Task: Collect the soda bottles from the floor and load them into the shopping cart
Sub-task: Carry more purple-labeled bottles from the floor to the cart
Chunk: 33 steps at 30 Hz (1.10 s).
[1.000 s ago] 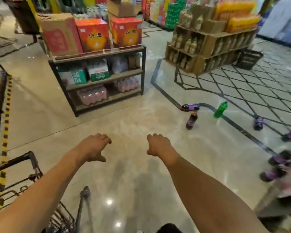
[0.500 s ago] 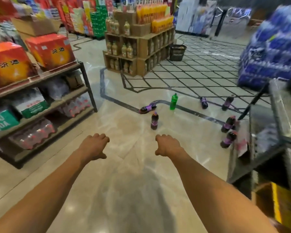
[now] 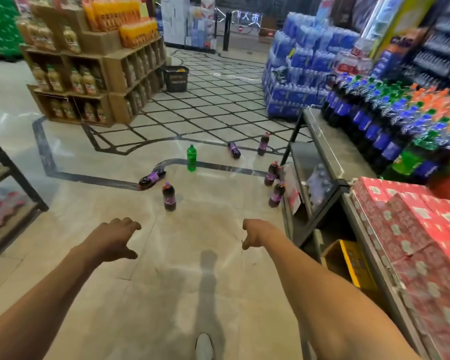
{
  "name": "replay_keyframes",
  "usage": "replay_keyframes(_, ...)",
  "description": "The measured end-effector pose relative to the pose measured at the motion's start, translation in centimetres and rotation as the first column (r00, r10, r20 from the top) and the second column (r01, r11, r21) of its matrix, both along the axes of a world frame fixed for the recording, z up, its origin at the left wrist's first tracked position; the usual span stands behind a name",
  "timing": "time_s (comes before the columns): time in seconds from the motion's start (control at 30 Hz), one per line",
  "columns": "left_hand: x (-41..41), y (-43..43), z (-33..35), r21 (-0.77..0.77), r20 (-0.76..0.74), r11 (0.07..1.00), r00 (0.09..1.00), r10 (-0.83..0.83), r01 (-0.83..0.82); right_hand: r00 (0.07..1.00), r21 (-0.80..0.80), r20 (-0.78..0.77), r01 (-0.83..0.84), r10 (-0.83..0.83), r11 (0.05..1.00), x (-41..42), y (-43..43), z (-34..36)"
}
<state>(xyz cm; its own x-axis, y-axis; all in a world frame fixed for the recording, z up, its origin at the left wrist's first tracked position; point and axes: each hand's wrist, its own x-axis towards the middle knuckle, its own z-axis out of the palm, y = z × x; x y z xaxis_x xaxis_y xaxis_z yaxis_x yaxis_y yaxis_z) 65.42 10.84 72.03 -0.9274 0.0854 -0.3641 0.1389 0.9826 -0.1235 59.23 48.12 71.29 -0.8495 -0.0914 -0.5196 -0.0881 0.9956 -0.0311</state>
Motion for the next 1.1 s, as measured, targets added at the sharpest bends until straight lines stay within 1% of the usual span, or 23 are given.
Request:
replay_keyframes(0.13, -5.5, 0.0, 0.5, -0.01, 0.005, 0.999, 0.999, -0.053, 0.053, 0.999, -0.043, 0.015, 0.045, -0.044, 0.998, -4.3, -0.4, -0.9)
replay_keyframes(0.23, -10.5, -0.2, 0.9, -0.024, -0.006, 0.996, 0.996, -0.088, 0.088, 0.999, -0.076, 0.022, 0.048, -0.047, 0.996, -8.7, -1.3, -1.6)
replay_keyframes(0.57, -26.3, -2.8, 1.3, -0.052, -0.012, 0.996, 0.997, -0.078, 0.077, 0.999, -0.144, 0.052, 0.007, 0.0, 0.99, -24.9, -5.0, -2.1)
replay_keyframes(0.9, -40.2, -7.8, -1.0, -0.033, 0.042, 0.998, 0.998, -0.055, 0.057, 0.998, -0.123, 0.069, 0.004, 0.005, 0.992, -39.2, -9.1, -3.3)
replay_keyframes(1.1, -51.1, -12.7, -1.4, -0.008, 0.005, 0.995, 0.995, -0.097, 0.097, 0.997, -0.106, 0.082, 0.024, -0.015, 0.994, -48.1, -14.1, -3.5)
